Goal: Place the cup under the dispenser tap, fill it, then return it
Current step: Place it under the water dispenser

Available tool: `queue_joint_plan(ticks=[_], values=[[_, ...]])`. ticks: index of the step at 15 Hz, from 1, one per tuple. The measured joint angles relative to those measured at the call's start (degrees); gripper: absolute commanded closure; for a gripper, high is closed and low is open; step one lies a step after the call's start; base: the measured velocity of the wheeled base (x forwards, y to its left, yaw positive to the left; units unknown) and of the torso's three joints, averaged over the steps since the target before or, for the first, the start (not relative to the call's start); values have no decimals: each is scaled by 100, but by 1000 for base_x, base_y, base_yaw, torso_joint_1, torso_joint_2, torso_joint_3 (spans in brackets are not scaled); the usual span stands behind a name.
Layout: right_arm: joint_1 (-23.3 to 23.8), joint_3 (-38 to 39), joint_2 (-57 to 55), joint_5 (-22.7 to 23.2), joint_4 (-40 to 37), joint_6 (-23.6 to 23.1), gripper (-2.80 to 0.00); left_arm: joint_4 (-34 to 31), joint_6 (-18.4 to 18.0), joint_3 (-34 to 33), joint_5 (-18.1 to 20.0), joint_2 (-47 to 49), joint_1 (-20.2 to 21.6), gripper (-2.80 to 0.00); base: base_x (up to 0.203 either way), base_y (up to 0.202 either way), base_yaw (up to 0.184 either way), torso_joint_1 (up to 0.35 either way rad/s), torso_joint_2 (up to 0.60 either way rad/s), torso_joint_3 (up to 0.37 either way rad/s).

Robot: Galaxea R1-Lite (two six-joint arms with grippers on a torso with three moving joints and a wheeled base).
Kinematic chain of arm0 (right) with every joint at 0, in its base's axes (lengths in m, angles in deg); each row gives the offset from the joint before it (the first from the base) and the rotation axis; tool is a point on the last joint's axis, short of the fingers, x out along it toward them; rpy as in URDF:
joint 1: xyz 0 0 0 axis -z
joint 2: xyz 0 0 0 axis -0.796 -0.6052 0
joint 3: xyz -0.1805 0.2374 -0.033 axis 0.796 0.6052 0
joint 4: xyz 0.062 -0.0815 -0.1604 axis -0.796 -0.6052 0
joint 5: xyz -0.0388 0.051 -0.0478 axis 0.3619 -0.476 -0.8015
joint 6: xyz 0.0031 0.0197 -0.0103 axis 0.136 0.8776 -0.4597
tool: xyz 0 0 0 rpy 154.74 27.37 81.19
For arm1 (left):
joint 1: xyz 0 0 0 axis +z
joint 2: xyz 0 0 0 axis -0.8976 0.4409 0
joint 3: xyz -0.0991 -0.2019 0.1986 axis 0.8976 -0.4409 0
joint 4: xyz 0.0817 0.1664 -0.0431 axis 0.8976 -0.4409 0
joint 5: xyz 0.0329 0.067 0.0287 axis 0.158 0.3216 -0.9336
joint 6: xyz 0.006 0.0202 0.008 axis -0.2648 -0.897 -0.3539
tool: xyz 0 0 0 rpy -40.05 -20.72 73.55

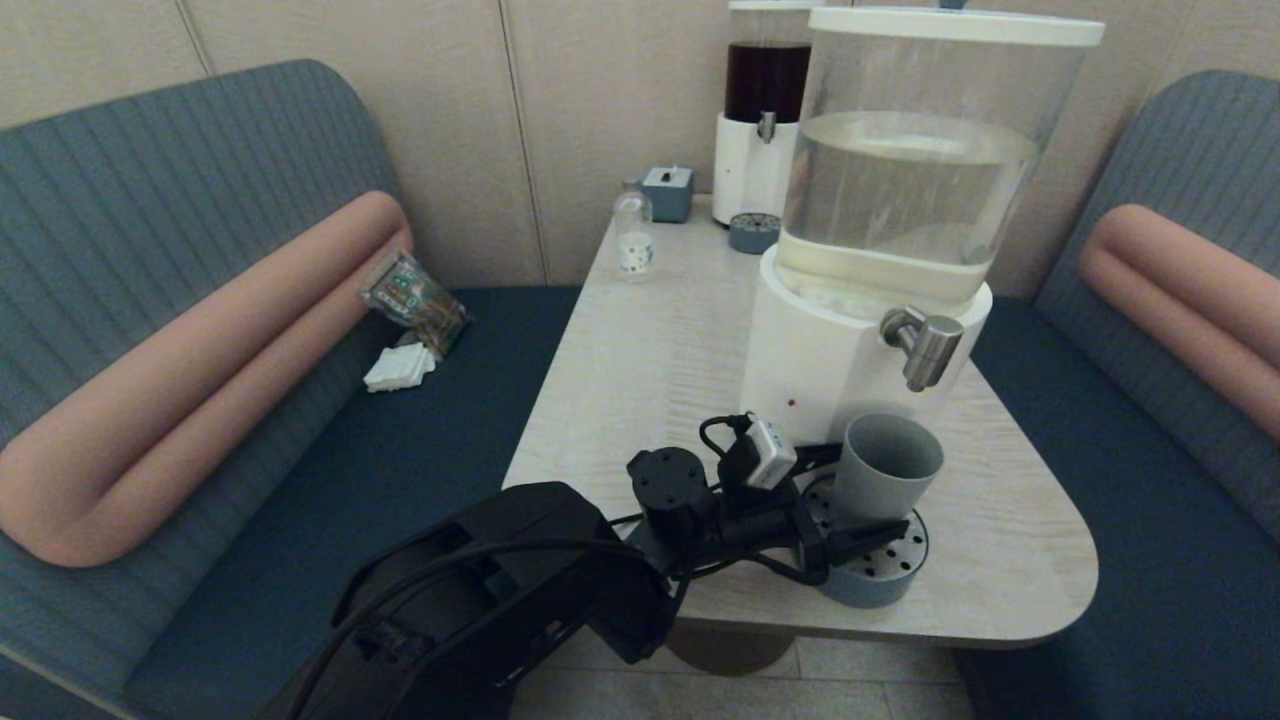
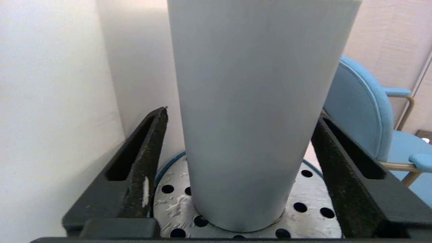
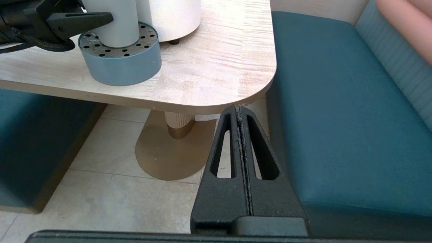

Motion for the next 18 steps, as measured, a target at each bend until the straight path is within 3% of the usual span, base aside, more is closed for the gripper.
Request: queue_joint_plan(ticks=[12,18], values=[[2,0,0,2,1,-2,0,5,-83,-1400,-9,-728,35,-280,0,0,0,0,0,0],[2,0,0,0,-2,1,0,2,-227,-2837,-16,-1667,176,-280,0,0,0,0,0,0]])
